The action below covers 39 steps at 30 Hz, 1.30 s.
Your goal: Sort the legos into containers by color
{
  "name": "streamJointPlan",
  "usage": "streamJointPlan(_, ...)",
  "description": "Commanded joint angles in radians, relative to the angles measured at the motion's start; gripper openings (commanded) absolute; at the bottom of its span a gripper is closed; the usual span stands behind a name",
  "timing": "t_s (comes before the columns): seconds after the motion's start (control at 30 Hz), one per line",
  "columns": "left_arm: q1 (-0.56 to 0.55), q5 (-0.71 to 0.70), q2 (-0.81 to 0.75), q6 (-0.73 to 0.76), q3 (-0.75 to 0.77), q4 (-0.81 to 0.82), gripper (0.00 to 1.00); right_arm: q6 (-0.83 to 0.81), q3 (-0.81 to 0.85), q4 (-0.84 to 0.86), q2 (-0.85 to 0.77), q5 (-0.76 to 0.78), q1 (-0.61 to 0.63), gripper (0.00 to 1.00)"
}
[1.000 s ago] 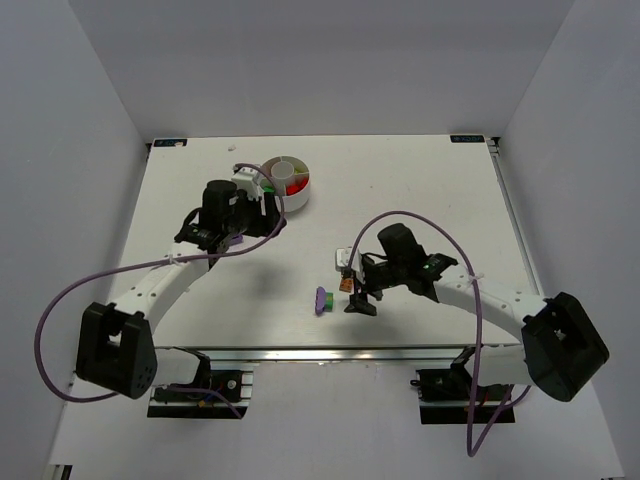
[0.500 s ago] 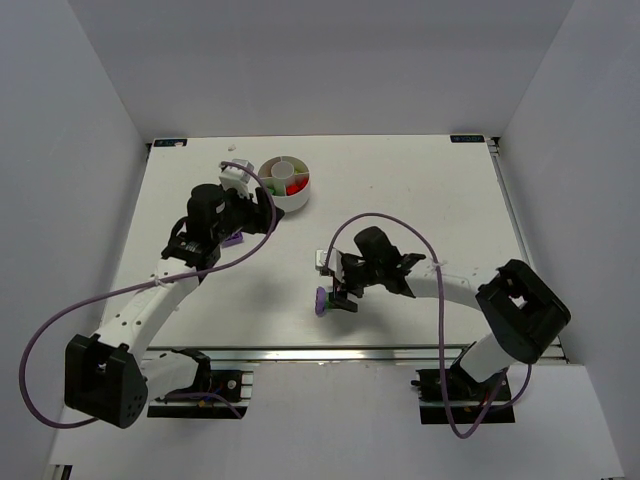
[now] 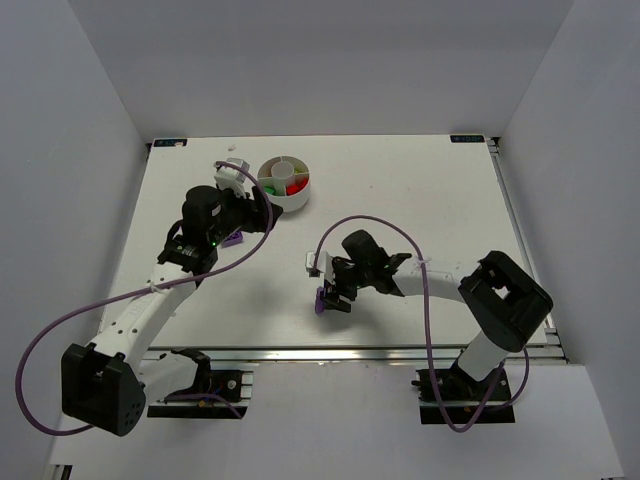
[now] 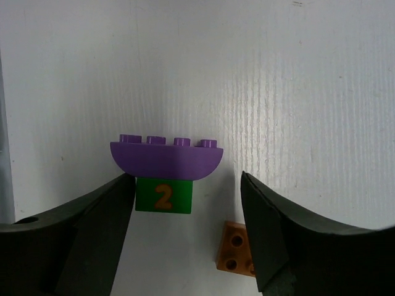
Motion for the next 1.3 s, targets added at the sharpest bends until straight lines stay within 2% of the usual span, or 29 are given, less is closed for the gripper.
streamJointPlan(0.0, 0.0, -0.002, -0.018, -0.007, -0.005, 0.017, 0.75, 0.012, 0.037, -0.006, 0.0, 0.027, 0.009, 0.72)
streamJointPlan(0.17, 0.0, 0.022, -0.009, -0.013, -0.005, 0.02, 0.75, -0.011, 0.033, -0.015, -0.005, 0.027, 0.009, 0.63)
streamJointPlan(0.27, 0.0, 0.045, 0.0, -0.024, -0.01, 0.028, 0.75, -0.037, 0.034, -0.032, -0.007, 0.007, 0.009, 0.52)
streamJointPlan(0.33, 0.0, 0.067, 0.005, -0.027, -0.008, 0.032, 0.75, -0.057, 0.031, -0.04, -0.008, -0.01, 0.009, 0.5)
streamJointPlan(0.43, 0.0, 0.09, 0.017, -0.034, -0.01, 0.034, 0.75, -0.074, 0.019, -0.032, -0.016, -0.031, 0.009, 0.52)
streamJointPlan(0.57, 0.0, 0.1, 0.025, -0.038, -0.01, 0.034, 0.75, -0.112, 0.008, -0.023, -0.031, -0.031, 0.015, 0.65)
streamJointPlan(0.67, -0.001, 0.103, 0.028, -0.036, -0.01, 0.034, 0.75, -0.151, -0.006, -0.011, -0.045, -0.034, 0.023, 0.68)
streamJointPlan(0.87, 0.0, 0.114, 0.039, -0.039, -0.01, 0.035, 0.75, -0.218, -0.027, -0.003, -0.056, -0.041, 0.049, 0.65)
streamJointPlan(1.27, 0.0, 0.13, 0.042, -0.044, -0.013, 0.034, 0.75, -0.224, 0.005, -0.041, -0.007, -0.007, 0.058, 0.58)
